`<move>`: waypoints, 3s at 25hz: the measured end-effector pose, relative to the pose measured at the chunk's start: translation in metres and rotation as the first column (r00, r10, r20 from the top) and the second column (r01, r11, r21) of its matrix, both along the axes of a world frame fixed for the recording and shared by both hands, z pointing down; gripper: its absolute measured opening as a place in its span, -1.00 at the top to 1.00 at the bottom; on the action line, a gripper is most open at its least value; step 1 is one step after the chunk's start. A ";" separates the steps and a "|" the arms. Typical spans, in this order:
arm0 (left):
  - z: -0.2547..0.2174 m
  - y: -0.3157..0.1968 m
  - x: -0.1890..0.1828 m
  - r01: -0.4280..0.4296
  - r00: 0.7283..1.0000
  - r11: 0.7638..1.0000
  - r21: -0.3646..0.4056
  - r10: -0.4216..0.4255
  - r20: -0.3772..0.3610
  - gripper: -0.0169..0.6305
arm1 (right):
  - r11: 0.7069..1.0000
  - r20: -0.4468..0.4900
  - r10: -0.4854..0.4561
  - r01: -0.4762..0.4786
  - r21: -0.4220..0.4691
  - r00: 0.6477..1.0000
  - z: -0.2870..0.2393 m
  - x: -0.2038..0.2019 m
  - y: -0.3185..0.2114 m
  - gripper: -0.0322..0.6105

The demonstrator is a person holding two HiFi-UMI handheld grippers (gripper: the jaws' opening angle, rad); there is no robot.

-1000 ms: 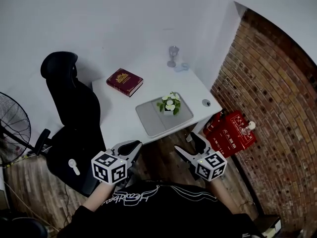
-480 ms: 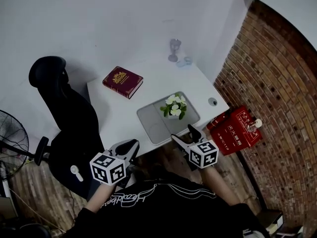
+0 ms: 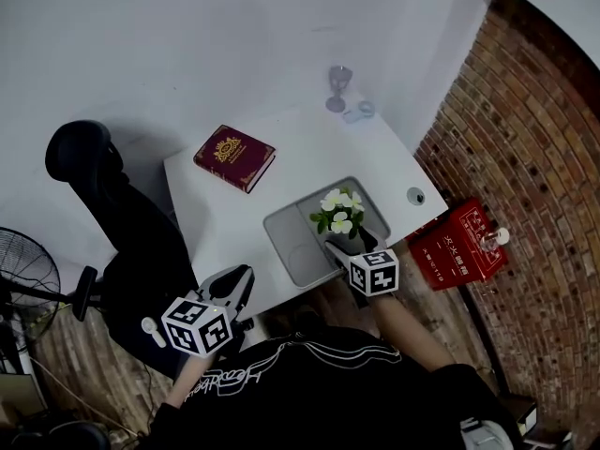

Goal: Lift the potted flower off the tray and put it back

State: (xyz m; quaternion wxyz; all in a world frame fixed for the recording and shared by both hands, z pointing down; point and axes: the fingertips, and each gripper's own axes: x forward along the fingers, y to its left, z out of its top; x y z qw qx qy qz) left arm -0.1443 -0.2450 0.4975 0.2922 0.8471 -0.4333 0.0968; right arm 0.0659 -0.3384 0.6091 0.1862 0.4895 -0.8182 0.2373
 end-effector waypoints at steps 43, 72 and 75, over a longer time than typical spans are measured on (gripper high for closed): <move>0.001 0.003 -0.017 0.019 1.000 1.000 0.010 -0.019 -0.020 0.79 | 0.997 0.064 0.007 -0.012 0.077 0.998 -0.034 0.003 0.009 -0.14; -0.004 0.088 -0.002 -0.034 0.999 0.999 0.032 0.035 -0.018 0.79 | 0.961 0.253 -0.172 0.106 0.254 0.952 -0.134 -0.036 0.158 -0.14; -0.002 0.096 0.000 -0.038 0.999 0.999 0.027 0.038 -0.014 0.79 | 0.961 0.252 -0.181 0.116 0.249 0.951 -0.131 -0.036 0.164 -0.14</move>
